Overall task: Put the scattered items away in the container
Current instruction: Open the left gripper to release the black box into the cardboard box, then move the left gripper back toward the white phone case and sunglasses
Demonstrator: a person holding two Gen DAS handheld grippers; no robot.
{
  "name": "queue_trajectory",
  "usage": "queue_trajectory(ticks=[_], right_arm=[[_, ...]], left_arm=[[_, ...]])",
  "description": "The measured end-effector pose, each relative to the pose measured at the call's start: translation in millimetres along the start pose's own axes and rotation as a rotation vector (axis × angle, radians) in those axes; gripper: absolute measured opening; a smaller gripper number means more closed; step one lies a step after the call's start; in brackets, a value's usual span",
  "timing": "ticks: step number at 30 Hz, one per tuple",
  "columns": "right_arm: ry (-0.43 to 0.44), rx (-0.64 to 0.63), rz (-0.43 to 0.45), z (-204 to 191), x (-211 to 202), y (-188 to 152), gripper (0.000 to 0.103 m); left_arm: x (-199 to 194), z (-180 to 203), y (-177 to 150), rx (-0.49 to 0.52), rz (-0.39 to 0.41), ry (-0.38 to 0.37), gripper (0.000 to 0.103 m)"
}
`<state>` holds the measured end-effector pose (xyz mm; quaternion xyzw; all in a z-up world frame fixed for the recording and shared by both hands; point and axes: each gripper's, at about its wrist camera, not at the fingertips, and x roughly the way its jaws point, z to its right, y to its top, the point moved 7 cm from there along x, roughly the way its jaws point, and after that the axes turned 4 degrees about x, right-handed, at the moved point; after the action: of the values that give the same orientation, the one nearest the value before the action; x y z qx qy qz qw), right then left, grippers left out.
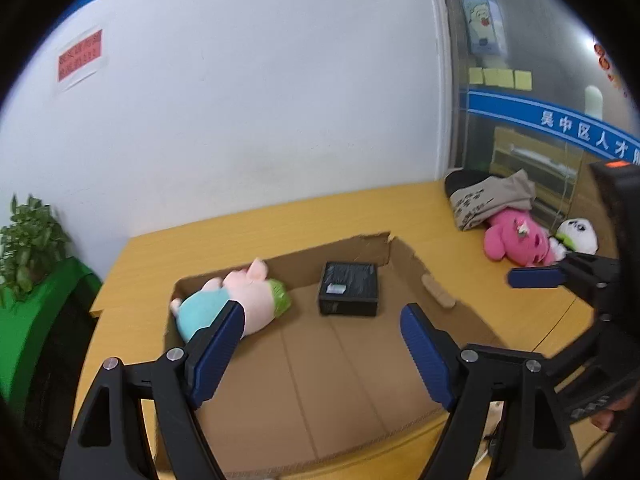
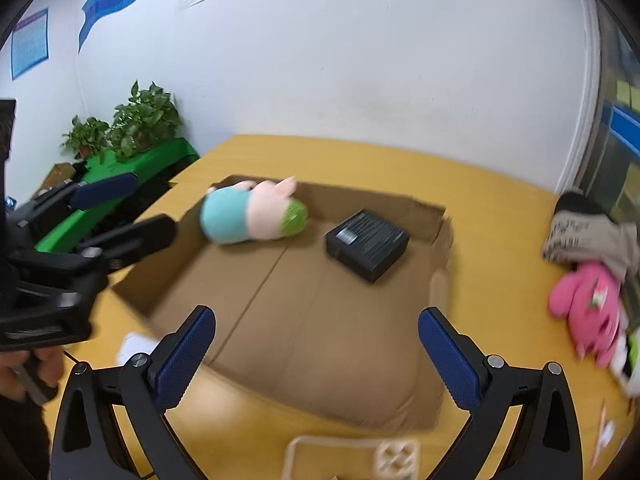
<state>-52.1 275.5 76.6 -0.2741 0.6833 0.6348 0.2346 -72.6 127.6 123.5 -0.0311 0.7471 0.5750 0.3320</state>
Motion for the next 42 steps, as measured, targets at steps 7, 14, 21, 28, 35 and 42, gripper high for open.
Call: queue_trajectory(ticks=[7, 14, 21, 28, 35, 42], right_arm=[[-0.031, -0.053, 0.03, -32.8, -31.3, -34.0, 0.1], [-0.053, -0.036, 0.035, -34.0, -40.6, -45.3, 0.086], [-0.081, -0.049, 0.066, -27.3, -34.6, -42.6, 0.1], [-0.068, 0.034, 0.02, -11.0, -14.1, -47.4, 0.064], [-0.086, 0.014, 0.07, -14.3, -16.8, -42.9, 0.1], [-0.077, 0.046, 0.045, -9.6, -10.8, -48.2, 0.102]], left_arm=[[-39.5, 8.1, -34.3, -0.074, -0.019, -0.068, 0.006], [-65.1, 12.2, -44.1, -0.12, 0.065, -0.07, 0.093], [-43.1, 1.3, -52.2, -0.203, -0.012, -0.138, 0.007], [-42.2, -9.3, -57.4, -0.19, 0.021, -0.022, 0.089], [-27.2, -11.6, -68.4, -0.179, -0.038, -0.066, 0.004], [-32.0, -15.7, -71.9, -0.163, -0.005, 0.015, 0.089]])
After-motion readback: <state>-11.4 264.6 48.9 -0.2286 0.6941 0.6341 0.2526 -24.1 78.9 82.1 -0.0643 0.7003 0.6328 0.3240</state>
